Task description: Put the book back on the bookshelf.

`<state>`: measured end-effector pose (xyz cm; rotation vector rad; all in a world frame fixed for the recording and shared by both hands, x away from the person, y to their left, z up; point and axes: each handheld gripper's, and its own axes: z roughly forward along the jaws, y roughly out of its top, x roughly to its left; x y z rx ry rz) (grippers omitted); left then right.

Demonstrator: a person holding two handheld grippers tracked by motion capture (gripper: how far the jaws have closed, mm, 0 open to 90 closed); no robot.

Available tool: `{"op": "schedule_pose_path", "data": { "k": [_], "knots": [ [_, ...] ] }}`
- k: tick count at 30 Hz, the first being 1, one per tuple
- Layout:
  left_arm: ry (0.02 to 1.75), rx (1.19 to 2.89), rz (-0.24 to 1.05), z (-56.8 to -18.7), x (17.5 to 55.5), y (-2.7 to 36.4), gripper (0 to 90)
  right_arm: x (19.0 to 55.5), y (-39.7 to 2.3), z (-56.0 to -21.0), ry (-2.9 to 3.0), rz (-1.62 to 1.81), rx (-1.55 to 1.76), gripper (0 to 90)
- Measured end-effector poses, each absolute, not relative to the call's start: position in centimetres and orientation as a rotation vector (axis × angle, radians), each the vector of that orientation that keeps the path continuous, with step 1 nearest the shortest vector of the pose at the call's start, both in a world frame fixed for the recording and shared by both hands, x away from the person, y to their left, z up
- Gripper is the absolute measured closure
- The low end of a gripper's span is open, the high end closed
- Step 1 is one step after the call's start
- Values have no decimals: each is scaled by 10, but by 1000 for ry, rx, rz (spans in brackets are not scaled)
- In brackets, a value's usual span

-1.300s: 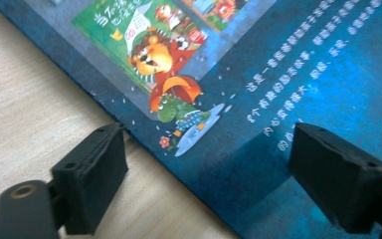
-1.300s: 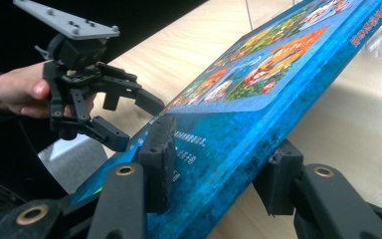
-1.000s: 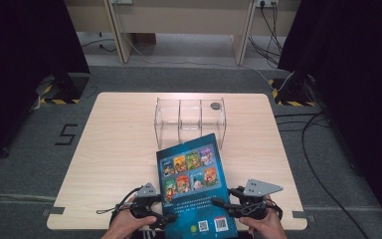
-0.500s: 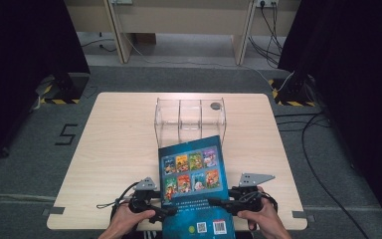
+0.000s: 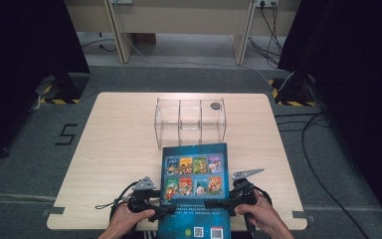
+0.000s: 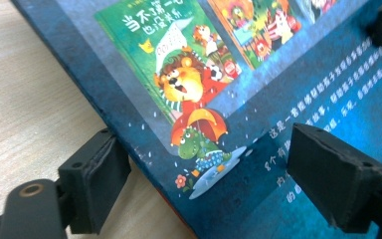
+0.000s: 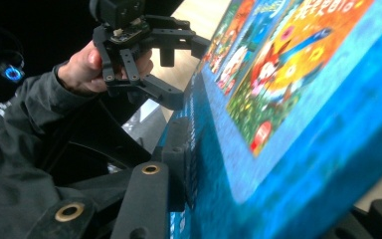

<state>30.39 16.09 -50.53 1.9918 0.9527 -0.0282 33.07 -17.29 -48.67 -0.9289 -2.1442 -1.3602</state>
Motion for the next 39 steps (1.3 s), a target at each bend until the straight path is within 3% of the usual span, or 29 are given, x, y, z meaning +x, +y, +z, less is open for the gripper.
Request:
{"op": "schedule_pose_path", "data": {
  "k": [13,21,39],
  "knots": [
    [924,1940,-1,-497,300,162,223,323,-166,-486,-2043,-1582,-1029,778],
    [897,1785,5,-484,298,171,228,317,-167,-464,-2071,-1784,-985,786],
    [912,1876,28,-492,300,175,220,317,-193,-429,-2317,-2056,-1007,786]
  ]
}}
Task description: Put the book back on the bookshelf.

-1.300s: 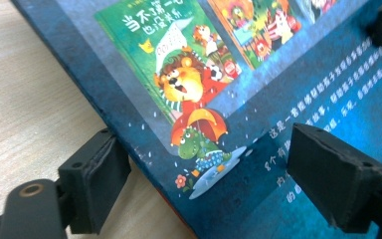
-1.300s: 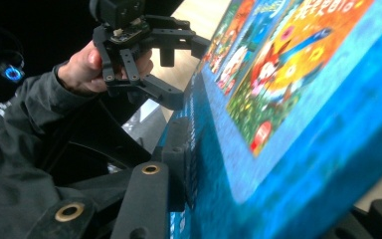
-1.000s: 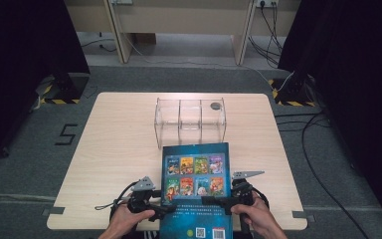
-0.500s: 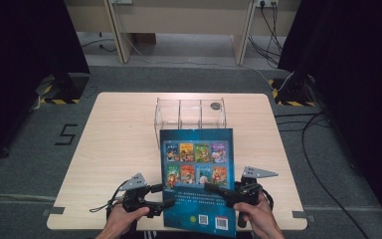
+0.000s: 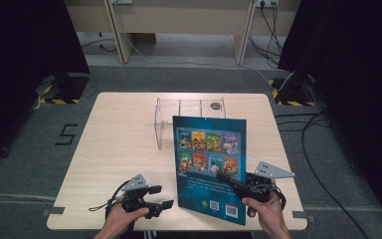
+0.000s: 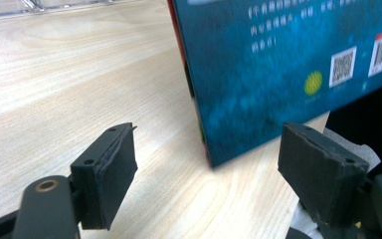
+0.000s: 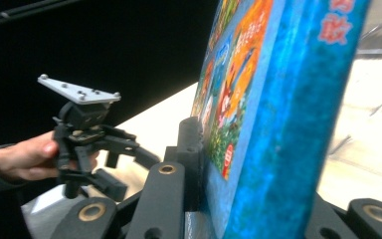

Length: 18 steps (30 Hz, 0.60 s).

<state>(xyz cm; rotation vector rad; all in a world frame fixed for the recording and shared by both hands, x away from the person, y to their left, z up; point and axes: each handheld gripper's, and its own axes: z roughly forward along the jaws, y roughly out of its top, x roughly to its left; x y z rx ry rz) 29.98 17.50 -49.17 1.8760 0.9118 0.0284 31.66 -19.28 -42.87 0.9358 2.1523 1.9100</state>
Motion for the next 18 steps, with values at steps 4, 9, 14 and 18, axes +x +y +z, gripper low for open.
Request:
{"op": "schedule_pose_path", "data": {
  "k": [4,9,14,18],
  "knots": [
    [926,1888,48,-494,301,178,223,314,-196,-423,2126,1857,874,786],
    [920,1904,50,-495,301,177,224,308,-199,-416,2107,1781,752,786],
    [920,1929,55,-497,301,177,224,301,-204,-416,2059,1714,704,773],
    [912,1961,59,-500,303,174,223,299,-214,-419,2029,1686,668,770]
  ]
}}
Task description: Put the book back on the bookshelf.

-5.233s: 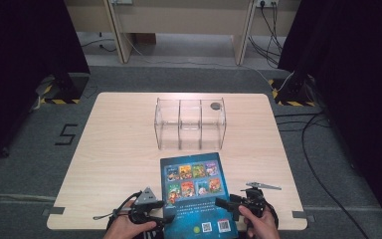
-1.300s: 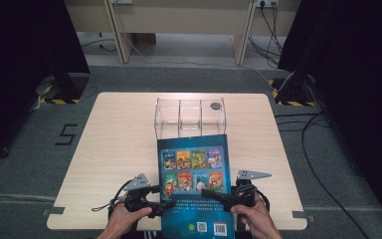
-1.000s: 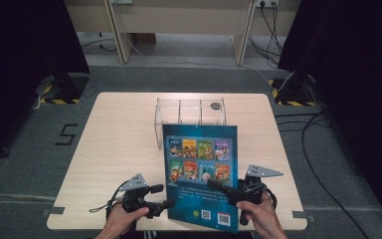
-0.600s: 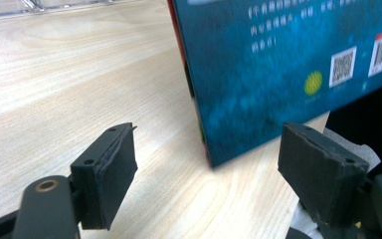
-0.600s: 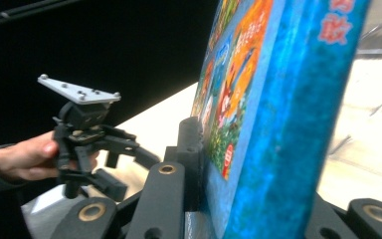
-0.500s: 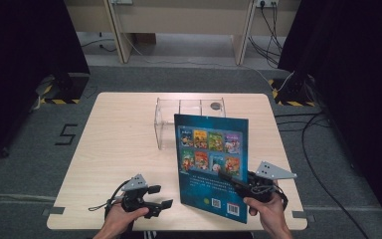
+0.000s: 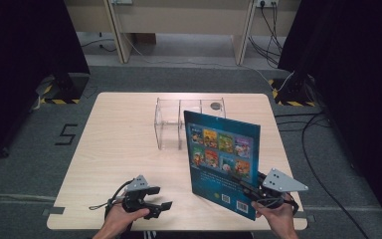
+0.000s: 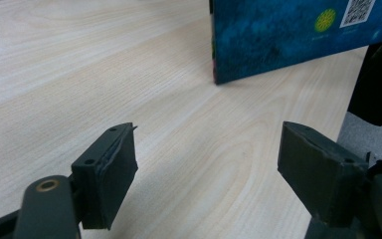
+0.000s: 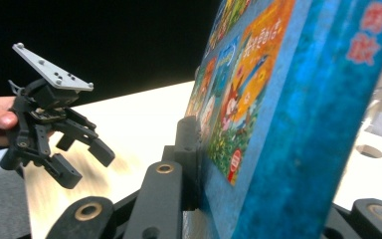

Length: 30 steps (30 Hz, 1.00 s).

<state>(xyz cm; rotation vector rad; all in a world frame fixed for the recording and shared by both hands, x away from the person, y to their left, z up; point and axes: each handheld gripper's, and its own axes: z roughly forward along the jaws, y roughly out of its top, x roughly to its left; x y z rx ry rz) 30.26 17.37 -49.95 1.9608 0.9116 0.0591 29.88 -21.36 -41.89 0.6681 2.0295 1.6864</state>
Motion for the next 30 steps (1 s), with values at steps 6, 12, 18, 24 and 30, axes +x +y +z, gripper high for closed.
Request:
{"op": "schedule_pose_path", "data": {
  "k": [6,12,18,24,30],
  "knots": [
    [901,2012,87,-502,301,175,224,297,-223,-421,2011,1661,666,771],
    [905,2016,94,-502,301,178,224,287,-229,-424,2029,1595,577,758],
    [894,2036,85,-503,301,176,223,281,-236,-438,2102,1488,596,815],
    [889,2039,78,-503,301,177,223,282,-236,-443,2105,1553,653,822],
    [894,2071,75,-506,301,176,221,282,-239,-444,2089,1550,668,824]
  ]
}}
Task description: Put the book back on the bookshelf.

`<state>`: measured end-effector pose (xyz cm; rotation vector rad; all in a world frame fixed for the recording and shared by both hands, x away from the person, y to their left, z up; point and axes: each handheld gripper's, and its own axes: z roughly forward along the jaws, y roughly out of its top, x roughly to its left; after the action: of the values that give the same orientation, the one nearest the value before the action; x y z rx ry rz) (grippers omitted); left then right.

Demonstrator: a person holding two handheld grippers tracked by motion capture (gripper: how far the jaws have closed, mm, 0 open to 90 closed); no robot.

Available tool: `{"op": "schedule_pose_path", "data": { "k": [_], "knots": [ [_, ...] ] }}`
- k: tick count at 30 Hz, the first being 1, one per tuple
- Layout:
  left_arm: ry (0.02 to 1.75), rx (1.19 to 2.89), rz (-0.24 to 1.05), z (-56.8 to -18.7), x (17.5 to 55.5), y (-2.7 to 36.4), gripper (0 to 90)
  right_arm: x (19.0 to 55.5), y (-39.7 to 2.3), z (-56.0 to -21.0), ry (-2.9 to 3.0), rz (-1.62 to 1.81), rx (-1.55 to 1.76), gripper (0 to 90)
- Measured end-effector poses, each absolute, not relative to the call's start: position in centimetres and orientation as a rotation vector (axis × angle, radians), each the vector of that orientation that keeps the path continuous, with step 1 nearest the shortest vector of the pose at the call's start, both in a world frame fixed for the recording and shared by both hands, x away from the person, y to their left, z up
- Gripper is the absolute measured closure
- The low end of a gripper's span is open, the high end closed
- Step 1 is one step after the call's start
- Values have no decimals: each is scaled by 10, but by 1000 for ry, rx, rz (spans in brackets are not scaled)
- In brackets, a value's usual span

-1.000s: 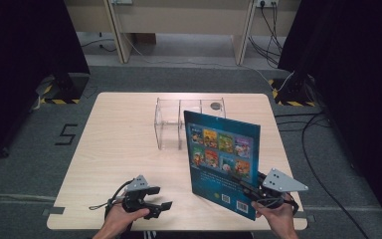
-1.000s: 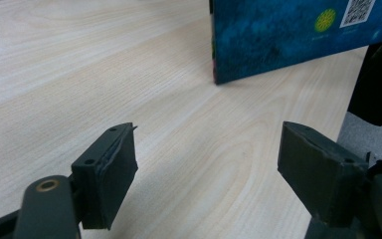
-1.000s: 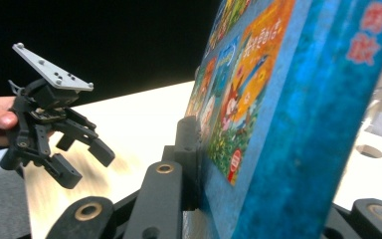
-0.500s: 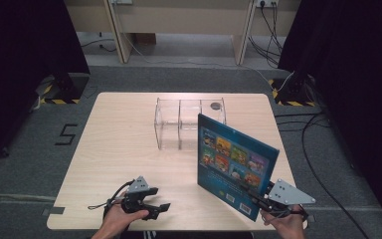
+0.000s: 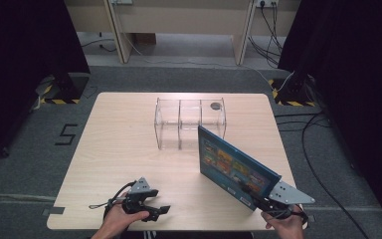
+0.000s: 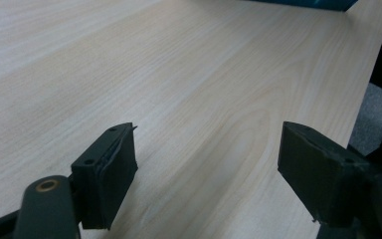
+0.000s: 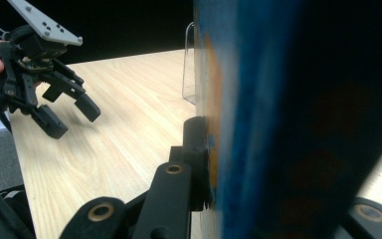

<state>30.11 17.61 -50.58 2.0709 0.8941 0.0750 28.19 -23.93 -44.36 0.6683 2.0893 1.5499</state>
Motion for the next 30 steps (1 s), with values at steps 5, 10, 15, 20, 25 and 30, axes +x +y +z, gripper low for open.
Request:
{"op": "schedule_pose_path", "data": {
  "k": [5,10,15,20,25,30],
  "knots": [
    [877,2168,180,-509,301,175,217,284,-241,-445,2069,1574,695,820],
    [865,2212,231,-512,301,173,210,285,-243,-447,2056,1599,733,809],
    [833,2242,284,-513,300,171,203,288,-245,-450,2042,1637,757,798],
    [829,2245,288,-514,299,171,197,292,-244,-459,2067,1647,798,787],
    [813,2251,290,-514,299,169,191,295,-244,-460,2060,1650,812,788],
    [806,2252,288,-514,299,169,190,298,-245,-462,2042,1676,822,787]
  ]
}}
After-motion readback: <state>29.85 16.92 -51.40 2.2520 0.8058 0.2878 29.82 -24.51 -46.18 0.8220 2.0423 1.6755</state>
